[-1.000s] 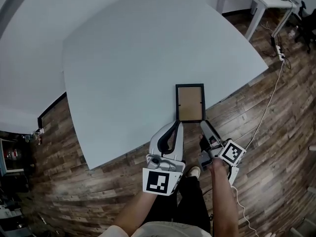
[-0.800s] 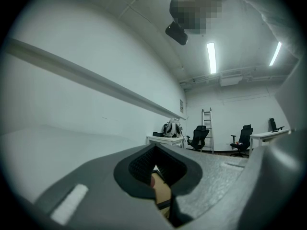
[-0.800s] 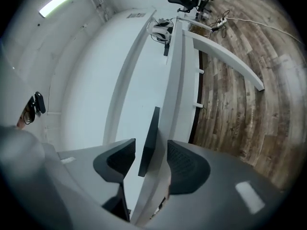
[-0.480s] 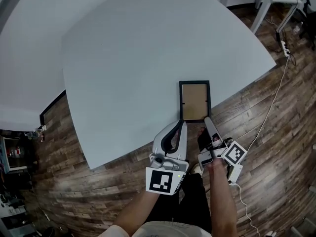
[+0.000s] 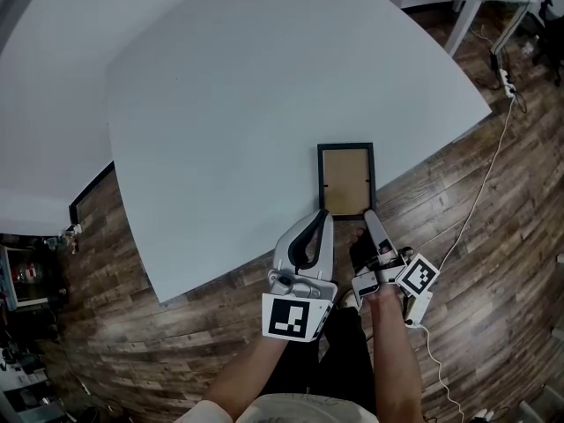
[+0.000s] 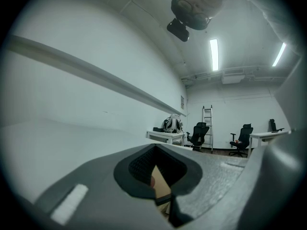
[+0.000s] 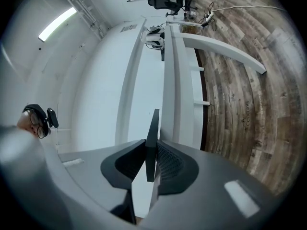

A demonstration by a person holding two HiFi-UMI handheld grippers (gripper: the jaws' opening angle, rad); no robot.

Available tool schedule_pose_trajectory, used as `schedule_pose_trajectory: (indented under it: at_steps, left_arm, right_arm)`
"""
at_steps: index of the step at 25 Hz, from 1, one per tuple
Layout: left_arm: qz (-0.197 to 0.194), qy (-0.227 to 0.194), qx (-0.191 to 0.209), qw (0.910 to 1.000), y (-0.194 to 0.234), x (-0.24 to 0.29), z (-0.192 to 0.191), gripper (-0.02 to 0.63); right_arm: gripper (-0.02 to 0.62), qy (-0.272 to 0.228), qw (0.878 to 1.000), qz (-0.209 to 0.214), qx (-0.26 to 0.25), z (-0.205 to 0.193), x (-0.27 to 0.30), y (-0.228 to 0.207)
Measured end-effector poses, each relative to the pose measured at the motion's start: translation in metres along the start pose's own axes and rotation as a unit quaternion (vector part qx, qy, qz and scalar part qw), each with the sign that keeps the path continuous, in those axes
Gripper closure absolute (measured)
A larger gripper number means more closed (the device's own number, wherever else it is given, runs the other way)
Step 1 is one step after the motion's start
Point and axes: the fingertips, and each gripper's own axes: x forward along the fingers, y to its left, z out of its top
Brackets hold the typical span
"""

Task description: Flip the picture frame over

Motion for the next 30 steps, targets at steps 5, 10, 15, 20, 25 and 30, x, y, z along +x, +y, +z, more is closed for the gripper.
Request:
schedule_pose_trajectory:
  at_steps: [5, 10, 15, 20, 25, 30]
  left_arm:
    - [0.003, -0.023, -0.02, 0.9995, 0.0, 0.0, 0.0, 0.605]
    - [0.005, -0.024, -0.01, 0.9997, 0.0, -0.001, 0.011, 0.605]
    - [0.009, -0.04, -0.015, 0.9991, -0.005, 0.003, 0.014, 0.605]
    - [0.014, -0.04, -0.013, 0.999, 0.0, 0.002, 0.02, 0.605]
    - [0.023, -0.047, -0.013, 0.9985, 0.002, -0.003, 0.027, 0.605]
    - [0.028, -0.054, -0.018, 0.998, 0.003, -0.006, 0.032, 0.606]
  right_arm:
    - [0.502, 0.004, 1.0, -0.002, -0.016, 0.001, 0.0, 0.005]
    - [0.502, -0.002, 0.999, -0.009, -0.034, 0.011, -0.004, 0.013]
    - [0.502, -0.004, 0.997, -0.02, -0.071, 0.031, -0.006, 0.025]
    - [0.502, 0.011, 0.99, -0.028, -0.137, 0.046, 0.0, 0.051]
    - [0.502, 0.029, 0.963, -0.088, -0.252, 0.063, -0.003, 0.069]
    - [0.502, 0.046, 0.913, -0.131, -0.385, 0.078, 0.002, 0.088]
